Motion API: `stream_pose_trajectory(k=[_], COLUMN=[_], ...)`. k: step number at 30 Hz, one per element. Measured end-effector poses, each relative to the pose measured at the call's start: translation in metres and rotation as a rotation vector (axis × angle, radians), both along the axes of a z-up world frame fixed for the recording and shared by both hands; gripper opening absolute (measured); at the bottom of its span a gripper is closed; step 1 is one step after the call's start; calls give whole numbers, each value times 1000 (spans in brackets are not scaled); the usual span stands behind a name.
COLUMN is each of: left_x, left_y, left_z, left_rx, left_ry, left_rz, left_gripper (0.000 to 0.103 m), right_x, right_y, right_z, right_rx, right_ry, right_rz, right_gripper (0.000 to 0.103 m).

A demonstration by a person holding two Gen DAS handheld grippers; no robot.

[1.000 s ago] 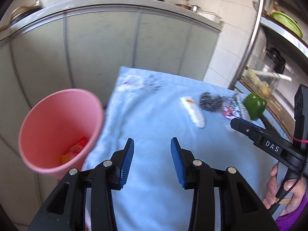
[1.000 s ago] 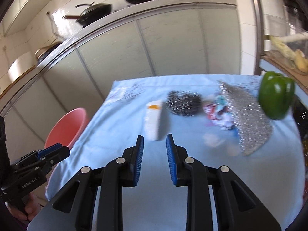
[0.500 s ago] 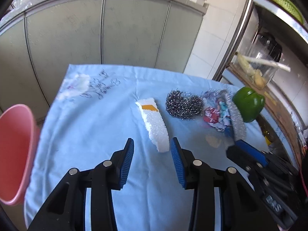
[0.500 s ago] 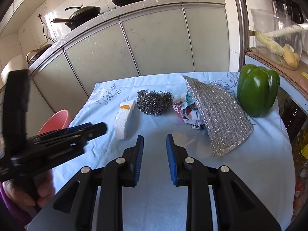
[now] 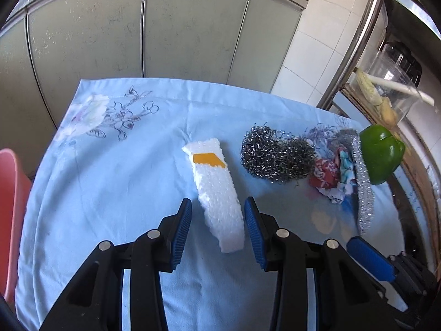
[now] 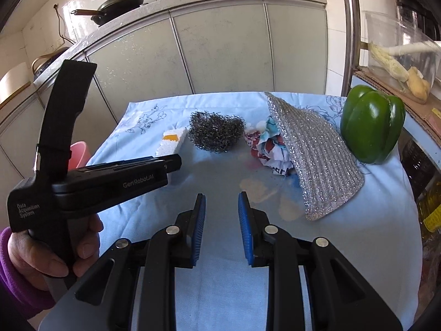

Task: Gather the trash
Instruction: 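Grasp the white foam strip with the left tool while the right tool grasps the steel wool ball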

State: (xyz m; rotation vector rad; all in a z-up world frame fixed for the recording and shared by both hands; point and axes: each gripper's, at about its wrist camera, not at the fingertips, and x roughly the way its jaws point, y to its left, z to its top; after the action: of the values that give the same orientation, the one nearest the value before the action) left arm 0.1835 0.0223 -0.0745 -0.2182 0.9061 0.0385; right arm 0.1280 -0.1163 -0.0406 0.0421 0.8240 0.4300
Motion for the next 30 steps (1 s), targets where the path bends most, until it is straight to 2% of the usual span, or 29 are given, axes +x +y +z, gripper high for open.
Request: stream_pose_trajectory(k=[3,6,9,13,14,15,16,20,23,30], left_x=[-4,-12,-21,-35,-38,-44,-47,-64,-70,-69], left_y=[2,5,11,27,30,37,40,56,68,71], left_z=[-1,2,6,7,7,7,7,7,7,3], left_rx=[20,11,30,-6,-13,-24,-29,-44,-93,-121], left_ry=[-24,-53,-59,-51,-51,-50,-50,-54,-55,-37], left_rz=[1,-2,13,44,51,63,68,101,131,128], left_gripper=[37,26,26,24,24,24,24,24,24,24], right_x=[2,4,6,12,15,18,23,39,53,78], right_y=[1,3,5,8,10,12,15,24,36,49], right_z=[-2,-3,-4,3,7,10,14,25,28,12], right_rx=[-6,-9,-2,50,62,68,72,80,59,-13], right_ry=[9,16,23,23,15,7,-7,-41,-52,-23], right_rz=[-3,-2,-3,10,12,12,10,1,-2,-31], right_gripper=[25,25,25,25,27,36,39,43,45,45])
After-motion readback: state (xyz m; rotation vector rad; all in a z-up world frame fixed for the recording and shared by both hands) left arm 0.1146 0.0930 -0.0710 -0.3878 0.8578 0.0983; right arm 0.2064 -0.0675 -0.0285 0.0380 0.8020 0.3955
